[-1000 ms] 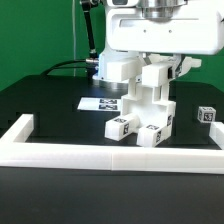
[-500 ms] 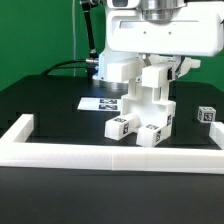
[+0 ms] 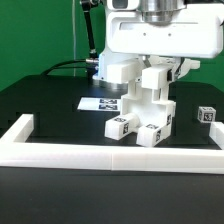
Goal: Assemble chair
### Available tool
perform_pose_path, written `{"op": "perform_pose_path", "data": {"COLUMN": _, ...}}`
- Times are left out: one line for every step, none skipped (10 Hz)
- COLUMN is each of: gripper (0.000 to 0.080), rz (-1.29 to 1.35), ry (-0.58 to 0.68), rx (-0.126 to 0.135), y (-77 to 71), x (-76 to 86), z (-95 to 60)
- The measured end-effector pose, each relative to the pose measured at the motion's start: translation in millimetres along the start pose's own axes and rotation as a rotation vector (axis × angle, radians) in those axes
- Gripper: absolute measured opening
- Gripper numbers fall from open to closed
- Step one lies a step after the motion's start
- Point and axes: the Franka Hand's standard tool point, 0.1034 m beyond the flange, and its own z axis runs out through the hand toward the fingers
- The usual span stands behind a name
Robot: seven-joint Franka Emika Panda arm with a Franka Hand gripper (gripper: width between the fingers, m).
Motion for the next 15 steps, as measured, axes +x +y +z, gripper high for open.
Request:
{"op": "perform_pose_path", "data": {"gripper": 0.0289, "rz": 0.000, "ry": -0.002, "rx": -0.003, "y": 0.2, "x": 0.1, "z": 2.5}}
{"op": "perform_pose_path", "data": {"gripper": 0.0289, "rz": 0.000, "ry": -0.003, "rx": -0.006, "y": 0.8, "x": 0.4, "z": 5.3}}
{"op": "perform_pose_path", "data": {"gripper": 0.0289, "rz": 0.001, "ry": -0.004, "rx": -0.008, "y": 1.5, "x": 0.4, "z": 7.8}}
{"op": "perform_pose_path", "data": {"gripper": 0.0289, "rz": 0.001, "ry": -0.003, "rx": -0.010, "y": 2.0, "x": 0.8, "z": 9.8}}
{"op": "perform_pose_path", "data": {"gripper": 0.0289, "rz": 0.000, "ry": -0.001, "rx": -0.010, "y": 2.3, "x": 1.5, "z": 11.2}}
{"op": "perform_pose_path", "data": {"gripper": 0.0289, "rz": -0.005, "ry": 0.003, "rx": -0.010, "y": 2.6, "x": 2.7, "z": 12.6}}
{"op": "perform_pose_path", "data": {"gripper": 0.0289, "rz": -0.010, "ry": 0.005, "rx": -0.010, "y": 2.8, "x": 3.6, "z": 14.1}}
{"op": "perform_pose_path", "data": {"gripper": 0.0289, "rz": -0.014, "ry": 0.007, "rx": -0.010, "y": 2.7, "x": 4.1, "z": 14.1}}
{"op": "perform_pose_path", "data": {"gripper": 0.0289, "rz": -0.015, "ry": 0.010, "rx": -0.009, "y": 2.5, "x": 4.6, "z": 14.0}}
{"op": "perform_pose_path", "data": {"gripper": 0.0289, "rz": -0.018, "ry": 0.016, "rx": -0.007, "y": 2.1, "x": 5.9, "z": 13.8}}
{"op": "perform_pose_path", "data": {"gripper": 0.0289, "rz": -0.026, "ry": 0.021, "rx": -0.005, "y": 2.0, "x": 7.1, "z": 13.6}}
{"op": "perform_pose_path", "data": {"gripper": 0.0289, "rz": -0.038, "ry": 0.023, "rx": -0.004, "y": 2.5, "x": 8.2, "z": 13.6}}
{"op": "perform_pose_path", "data": {"gripper": 0.0290, "rz": -0.044, "ry": 0.025, "rx": -0.004, "y": 2.7, "x": 8.8, "z": 13.5}}
{"op": "perform_pose_path", "data": {"gripper": 0.0290, "rz": -0.048, "ry": 0.026, "rx": -0.004, "y": 2.7, "x": 9.0, "z": 13.5}}
{"op": "perform_pose_path", "data": {"gripper": 0.0290, "rz": -0.048, "ry": 0.026, "rx": -0.004, "y": 2.7, "x": 9.1, "z": 13.5}}
